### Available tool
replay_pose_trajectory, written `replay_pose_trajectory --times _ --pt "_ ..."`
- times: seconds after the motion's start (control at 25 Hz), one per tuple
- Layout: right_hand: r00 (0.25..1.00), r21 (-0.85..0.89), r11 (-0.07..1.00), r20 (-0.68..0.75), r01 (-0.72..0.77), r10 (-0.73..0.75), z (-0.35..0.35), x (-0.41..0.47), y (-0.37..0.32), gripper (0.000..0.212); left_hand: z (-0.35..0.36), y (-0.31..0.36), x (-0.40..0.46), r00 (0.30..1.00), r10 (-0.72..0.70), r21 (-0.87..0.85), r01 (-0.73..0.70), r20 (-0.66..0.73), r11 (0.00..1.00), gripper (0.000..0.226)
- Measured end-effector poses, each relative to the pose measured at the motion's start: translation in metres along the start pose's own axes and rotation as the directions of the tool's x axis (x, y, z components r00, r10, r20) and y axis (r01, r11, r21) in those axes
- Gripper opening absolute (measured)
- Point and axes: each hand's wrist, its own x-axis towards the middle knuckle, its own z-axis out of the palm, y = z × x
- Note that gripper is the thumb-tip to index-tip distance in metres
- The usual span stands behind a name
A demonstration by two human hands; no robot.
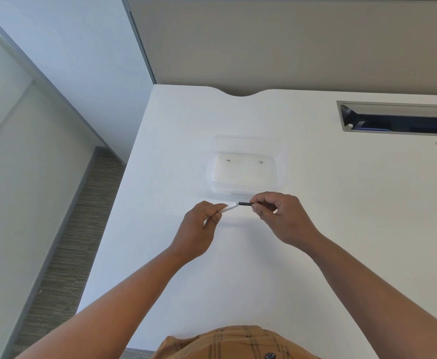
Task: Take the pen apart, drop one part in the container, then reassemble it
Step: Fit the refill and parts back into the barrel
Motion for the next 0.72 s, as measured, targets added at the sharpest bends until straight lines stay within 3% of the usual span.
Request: replay_pose_trajectory --times 0.16,0.56,0.72 --pt "1.0 -0.039 0.999 -0.003 0.017 -0.018 -0.001 0.0 0.0 0.012 -0.001 0.002 0.001 1.0 -0.004 0.024 0.004 0.007 1.0 0.03" --pt "0.997 -0.187 0.98 0.024 0.075 -0.072 0.001 0.0 0.01 0.014 -0.002 0.003 0.0 0.994 0.103 0.305 -0.104 0.019 0.947 0.03" --pt "0.998 -0.153 0.987 0.022 0.054 -0.051 0.003 -0.002 0.014 0.015 -0.003 0.007 0.002 0.997 0.055 0.293 -0.068 0.053 0.954 0.026"
